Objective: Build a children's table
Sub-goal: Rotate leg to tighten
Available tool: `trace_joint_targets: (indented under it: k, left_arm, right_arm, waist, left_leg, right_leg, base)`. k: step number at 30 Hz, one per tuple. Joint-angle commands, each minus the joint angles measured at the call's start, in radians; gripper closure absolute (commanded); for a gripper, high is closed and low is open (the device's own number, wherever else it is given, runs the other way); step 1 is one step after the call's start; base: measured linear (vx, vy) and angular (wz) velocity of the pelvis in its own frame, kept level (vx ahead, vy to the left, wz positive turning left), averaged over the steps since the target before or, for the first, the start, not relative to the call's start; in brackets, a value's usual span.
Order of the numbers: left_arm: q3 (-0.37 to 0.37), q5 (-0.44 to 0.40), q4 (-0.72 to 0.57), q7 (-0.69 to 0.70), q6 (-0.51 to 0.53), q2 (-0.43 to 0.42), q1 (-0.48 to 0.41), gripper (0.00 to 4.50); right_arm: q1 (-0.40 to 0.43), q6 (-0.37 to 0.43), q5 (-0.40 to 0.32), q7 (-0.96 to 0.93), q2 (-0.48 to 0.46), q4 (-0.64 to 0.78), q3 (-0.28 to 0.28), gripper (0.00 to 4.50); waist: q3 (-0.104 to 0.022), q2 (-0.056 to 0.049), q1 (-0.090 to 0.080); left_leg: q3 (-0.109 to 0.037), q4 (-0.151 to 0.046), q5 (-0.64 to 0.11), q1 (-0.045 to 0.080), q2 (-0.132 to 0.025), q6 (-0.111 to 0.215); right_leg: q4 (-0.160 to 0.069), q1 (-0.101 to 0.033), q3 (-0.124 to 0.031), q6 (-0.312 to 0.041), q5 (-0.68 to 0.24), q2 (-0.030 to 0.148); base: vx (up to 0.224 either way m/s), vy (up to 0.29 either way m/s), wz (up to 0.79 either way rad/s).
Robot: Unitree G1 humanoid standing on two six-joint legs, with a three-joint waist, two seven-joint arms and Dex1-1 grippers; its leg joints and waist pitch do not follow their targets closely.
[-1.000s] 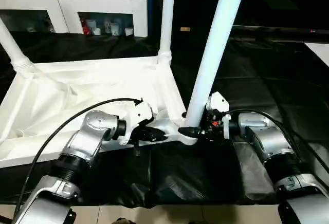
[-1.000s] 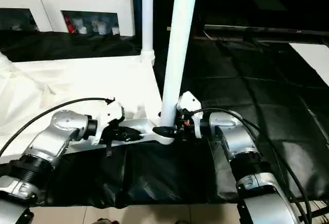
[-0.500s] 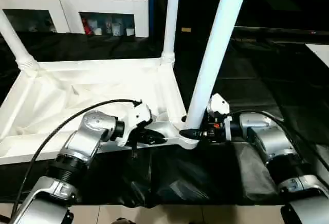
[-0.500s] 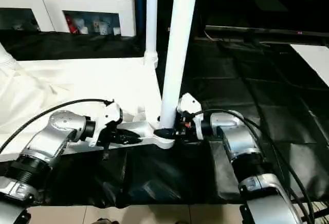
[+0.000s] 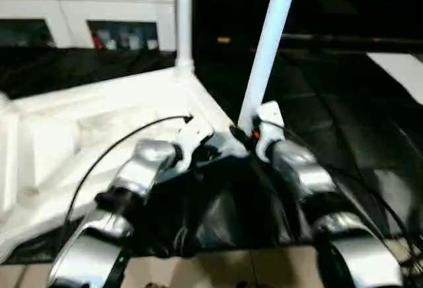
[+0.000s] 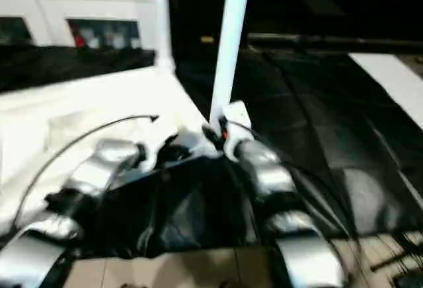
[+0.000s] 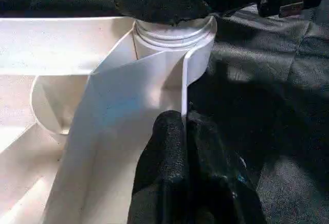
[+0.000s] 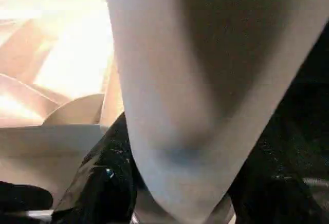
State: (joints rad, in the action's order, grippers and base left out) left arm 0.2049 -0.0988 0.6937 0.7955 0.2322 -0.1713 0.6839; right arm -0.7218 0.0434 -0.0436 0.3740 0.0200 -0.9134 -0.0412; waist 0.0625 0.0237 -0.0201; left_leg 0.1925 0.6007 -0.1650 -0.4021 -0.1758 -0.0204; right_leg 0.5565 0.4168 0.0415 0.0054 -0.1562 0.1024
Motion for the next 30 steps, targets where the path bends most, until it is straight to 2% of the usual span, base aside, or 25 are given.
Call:
trace_joint_targets:
  k: [1, 2, 5, 7, 8, 9, 11, 12, 14, 15, 16, 17, 19, 20, 21, 22, 23, 24, 25, 30]
  left_arm:
    - [0.022, 0.017, -0.045, 0.002, -0.040, 0.053, 0.046, 4.50]
    - [0.023, 0.018, -0.048, 0.008, -0.042, 0.051, 0.044, 4.50]
    - [0.027, 0.027, -0.073, 0.056, -0.058, 0.025, 0.019, 4.50]
    - [0.028, 0.041, -0.084, 0.090, -0.071, 0.006, 0.005, 4.50]
    - [0.030, 0.048, -0.093, 0.114, -0.082, -0.006, -0.003, 4.50]
    - [0.032, 0.051, -0.100, 0.131, -0.088, -0.013, -0.009, 4.50]
    - [0.035, 0.070, -0.129, 0.192, -0.094, -0.037, -0.030, 4.50]
    - [0.042, 0.091, -0.161, 0.263, -0.097, -0.060, -0.049, 4.50]
    - [0.048, 0.094, -0.175, 0.289, -0.096, -0.073, -0.056, 4.50]
    - [0.049, 0.094, -0.177, 0.295, -0.097, -0.077, -0.057, 4.50]
    - [0.049, 0.095, -0.179, 0.300, -0.098, -0.079, -0.058, 4.50]
    - [0.052, 0.097, -0.190, 0.326, -0.098, -0.092, -0.064, 4.50]
    - [0.055, 0.100, -0.198, 0.345, -0.093, -0.101, -0.069, 4.50]
    - [0.060, 0.105, -0.211, 0.370, -0.087, -0.114, -0.075, 4.50]
    - [0.065, 0.111, -0.225, 0.397, -0.080, -0.127, -0.083, 4.50]
    - [0.066, 0.113, -0.227, 0.402, -0.079, -0.130, -0.084, 4.50]
    - [0.067, 0.116, -0.232, 0.413, -0.077, -0.135, -0.087, 4.50]
    - [0.071, 0.116, -0.235, 0.425, -0.077, -0.142, -0.091, 4.50]
    - [0.074, 0.114, -0.234, 0.435, -0.078, -0.149, -0.092, 4.50]
    - [0.081, 0.113, -0.233, 0.471, -0.075, -0.173, -0.094, 4.50]
  right_arm:
    - [-0.017, 0.012, -0.049, 0.140, -0.109, -0.007, 0.052, 1.87]
    - [-0.017, 0.012, -0.051, 0.146, -0.108, -0.006, 0.051, 1.85]
    - [-0.013, 0.004, -0.061, 0.194, -0.087, 0.004, 0.049, 1.52]
    - [-0.005, -0.003, -0.060, 0.239, -0.062, 0.009, 0.055, 1.40]
    - [0.002, -0.006, -0.058, 0.268, -0.046, 0.016, 0.058, 1.38]
    - [0.007, -0.007, -0.057, 0.286, -0.036, 0.021, 0.060, 1.31]
    - [0.028, 0.003, -0.049, 0.355, 0.006, 0.047, 0.083, 0.98]
    - [0.055, 0.006, -0.037, 0.438, 0.054, 0.084, 0.119, 0.94]
    - [0.072, 0.014, -0.035, 0.505, 0.084, 0.109, 0.142, 0.94]
    - [0.078, 0.016, -0.035, 0.531, 0.095, 0.118, 0.151, 0.94]
    - [0.083, 0.018, -0.034, 0.552, 0.103, 0.124, 0.158, 0.94]
    - [0.100, 0.019, -0.028, 0.635, 0.133, 0.148, 0.180, 0.94]
    - [0.112, 0.027, -0.028, 0.691, 0.154, 0.168, 0.195, 0.94]
    - [0.123, 0.044, -0.035, 0.756, 0.179, 0.191, 0.211, 0.94]
    - [0.134, 0.059, -0.044, 0.824, 0.209, 0.219, 0.229, 0.94]
    - [0.136, 0.060, -0.045, 0.834, 0.214, 0.223, 0.232, 0.94]
    - [0.141, 0.063, -0.048, 0.856, 0.225, 0.236, 0.240, 1.21]
    - [0.142, 0.070, -0.051, 0.871, 0.235, 0.246, 0.246, 1.21]
    - [0.143, 0.077, -0.055, 0.886, 0.243, 0.255, 0.249, 1.34]
    - [0.154, 0.098, -0.057, 0.946, 0.269, 0.298, 0.267, 1.65]
  waist:
    - [-0.066, -0.007, -0.007]
    - [-0.067, -0.004, -0.006]
    - [-0.069, -0.005, -0.005]
    - [-0.072, -0.005, -0.005]
    - [-0.072, -0.005, -0.005]
    - [-0.072, -0.005, -0.005]
    - [-0.074, -0.006, 0.001]
    - [-0.074, -0.006, 0.002]
    - [-0.075, -0.006, 0.007]
    - [-0.076, -0.007, 0.013]
    - [-0.074, -0.005, 0.013]
    - [-0.073, -0.005, 0.023]
    - [-0.072, -0.008, 0.026]
    - [-0.074, -0.010, 0.034]
    - [-0.073, -0.009, 0.035]
    - [-0.074, -0.014, 0.040]
    - [-0.074, -0.015, 0.042]
    - [-0.074, -0.018, 0.045]
    - [-0.075, -0.014, 0.049]
    - [-0.073, -0.013, 0.054]
  left_leg:
    - [-0.038, -0.095, -0.586, 0.048, -0.042, -0.052]
    - [-0.035, -0.092, -0.576, 0.050, -0.041, -0.043]
    - [-0.034, -0.095, -0.540, 0.040, -0.044, -0.035]
    - [-0.030, -0.095, -0.513, 0.038, -0.045, -0.032]
    - [-0.030, -0.095, -0.513, 0.038, -0.045, -0.032]
    - [-0.027, -0.094, -0.494, 0.035, -0.045, -0.022]
    - [-0.022, -0.093, -0.453, 0.036, -0.047, -0.009]
    - [-0.021, -0.092, -0.445, 0.036, -0.047, -0.005]
    - [-0.017, -0.091, -0.426, 0.038, -0.049, 0.003]
    - [-0.013, -0.089, -0.401, 0.044, -0.051, 0.010]
    - [-0.010, -0.088, -0.403, 0.043, -0.048, 0.014]
    - [-0.011, -0.086, -0.405, 0.046, -0.050, 0.014]
    - [-0.010, -0.086, -0.404, 0.046, -0.051, 0.011]
    - [-0.010, -0.088, -0.379, 0.043, -0.053, 0.014]
    - [-0.009, -0.089, -0.372, 0.042, -0.054, 0.016]
    - [-0.008, -0.088, -0.368, 0.044, -0.055, 0.016]
    - [-0.006, -0.088, -0.361, 0.043, -0.057, 0.017]
    - [-0.006, -0.088, -0.357, 0.043, -0.056, 0.015]
    - [-0.006, -0.088, -0.349, 0.041, -0.056, 0.012]
    - [-0.009, -0.092, -0.377, 0.042, -0.056, -0.008]
  right_leg:
    - [-0.080, -0.016, -0.002, -0.129, -0.523, 0.035]
    - [-0.079, -0.015, -0.005, -0.140, -0.511, 0.039]
    - [-0.072, -0.022, -0.007, -0.154, -0.475, 0.042]
    - [-0.063, -0.023, -0.012, -0.180, -0.413, 0.041]
    - [-0.063, -0.023, -0.012, -0.180, -0.413, 0.041]
    - [-0.059, -0.027, -0.014, -0.193, -0.388, 0.043]
    - [-0.054, -0.030, -0.017, -0.209, -0.346, 0.042]
    - [-0.053, -0.030, -0.018, -0.213, -0.339, 0.041]
    - [-0.051, -0.029, -0.020, -0.221, -0.313, 0.040]
    - [-0.045, -0.027, -0.022, -0.242, -0.265, 0.038]
    - [-0.047, -0.026, -0.023, -0.240, -0.276, 0.037]
    - [-0.046, -0.025, -0.025, -0.231, -0.310, 0.038]
    - [-0.045, -0.023, -0.027, -0.230, -0.317, 0.039]
    - [-0.040, -0.031, -0.025, -0.232, -0.291, 0.035]
    - [-0.039, -0.031, -0.024, -0.233, -0.282, 0.034]
    - [-0.037, -0.032, -0.023, -0.235, -0.275, 0.033]
    - [-0.034, -0.031, -0.024, -0.241, -0.266, 0.033]
    - [-0.034, -0.032, -0.024, -0.241, -0.263, 0.033]
    - [-0.032, -0.034, -0.022, -0.242, -0.261, 0.033]
    - [-0.035, -0.031, -0.023, -0.225, -0.319, 0.035]
  base:
    - [0.000, 0.000, 0.00]
    - [0.000, 0.000, 0.00]
    - [0.000, 0.000, 0.00]
    - [0.000, 0.000, 0.00]
    - [0.000, 0.000, 0.00]
    - [0.000, 0.000, 0.00]
    - [0.000, 0.000, 0.00]
    - [0.000, 0.000, 0.00]
    - [0.000, 0.000, 0.00]
    - [0.000, 0.000, 0.00]
    - [0.000, 0.000, 0.00]
    - [0.000, 0.000, 0.00]
    - [0.000, 0.000, 0.00]
    - [0.000, 0.000, 0.00]
    - [0.000, 0.000, 0.00]
    - [0.000, 0.000, 0.00]
    - [0.000, 0.000, 0.00]
    - [0.000, 0.000, 0.00]
    - [0.000, 0.000, 0.00]
    - [0.000, 0.000, 0.00]
